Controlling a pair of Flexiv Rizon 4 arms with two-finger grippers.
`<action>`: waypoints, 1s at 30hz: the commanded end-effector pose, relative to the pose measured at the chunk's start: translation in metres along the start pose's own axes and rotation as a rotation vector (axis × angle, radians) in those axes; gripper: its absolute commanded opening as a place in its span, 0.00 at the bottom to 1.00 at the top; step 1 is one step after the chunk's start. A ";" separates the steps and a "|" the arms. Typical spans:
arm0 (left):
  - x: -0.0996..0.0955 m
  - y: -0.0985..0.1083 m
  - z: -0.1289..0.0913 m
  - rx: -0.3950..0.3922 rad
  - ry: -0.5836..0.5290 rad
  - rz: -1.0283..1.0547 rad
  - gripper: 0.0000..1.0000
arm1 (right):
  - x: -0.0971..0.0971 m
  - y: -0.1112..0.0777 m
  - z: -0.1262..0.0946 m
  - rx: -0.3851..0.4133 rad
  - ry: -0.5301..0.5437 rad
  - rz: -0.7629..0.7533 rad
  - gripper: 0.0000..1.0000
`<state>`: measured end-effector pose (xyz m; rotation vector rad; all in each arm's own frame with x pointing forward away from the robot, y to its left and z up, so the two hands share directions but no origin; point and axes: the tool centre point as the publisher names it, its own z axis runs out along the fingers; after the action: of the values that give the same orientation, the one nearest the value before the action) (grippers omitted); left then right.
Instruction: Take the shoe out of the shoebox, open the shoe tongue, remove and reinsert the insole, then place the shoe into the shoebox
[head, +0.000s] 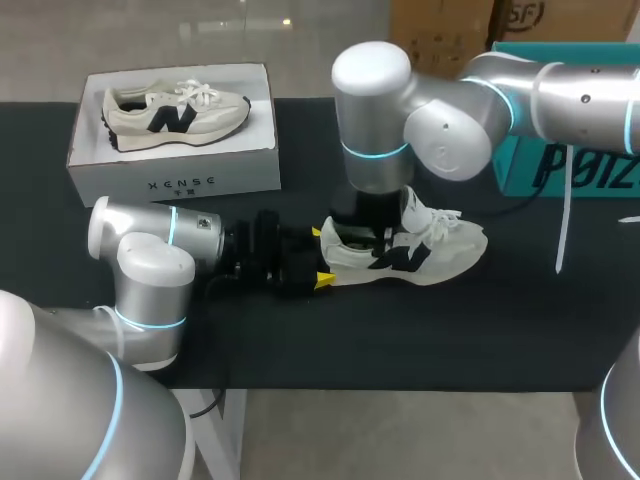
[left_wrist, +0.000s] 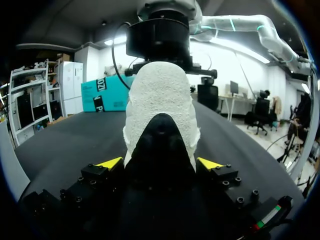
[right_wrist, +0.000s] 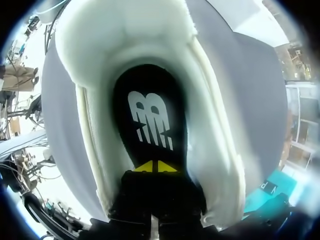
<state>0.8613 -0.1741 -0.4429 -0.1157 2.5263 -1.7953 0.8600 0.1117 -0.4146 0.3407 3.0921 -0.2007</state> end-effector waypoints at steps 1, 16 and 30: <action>-0.001 0.003 0.003 -0.005 0.003 -0.001 0.00 | 0.006 -0.001 0.027 -0.008 -0.018 -0.002 0.00; -0.001 0.003 0.003 -0.005 0.003 -0.001 0.00 | -0.004 -0.013 -0.015 0.001 -0.008 -0.040 0.00; -0.001 0.003 0.003 -0.005 0.003 -0.001 0.00 | -0.018 -0.019 -0.044 0.010 -0.048 -0.053 0.00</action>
<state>0.8614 -0.1741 -0.4428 -0.1167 2.5267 -1.7955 0.8744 0.0994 -0.3747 0.2520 3.0608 -0.2286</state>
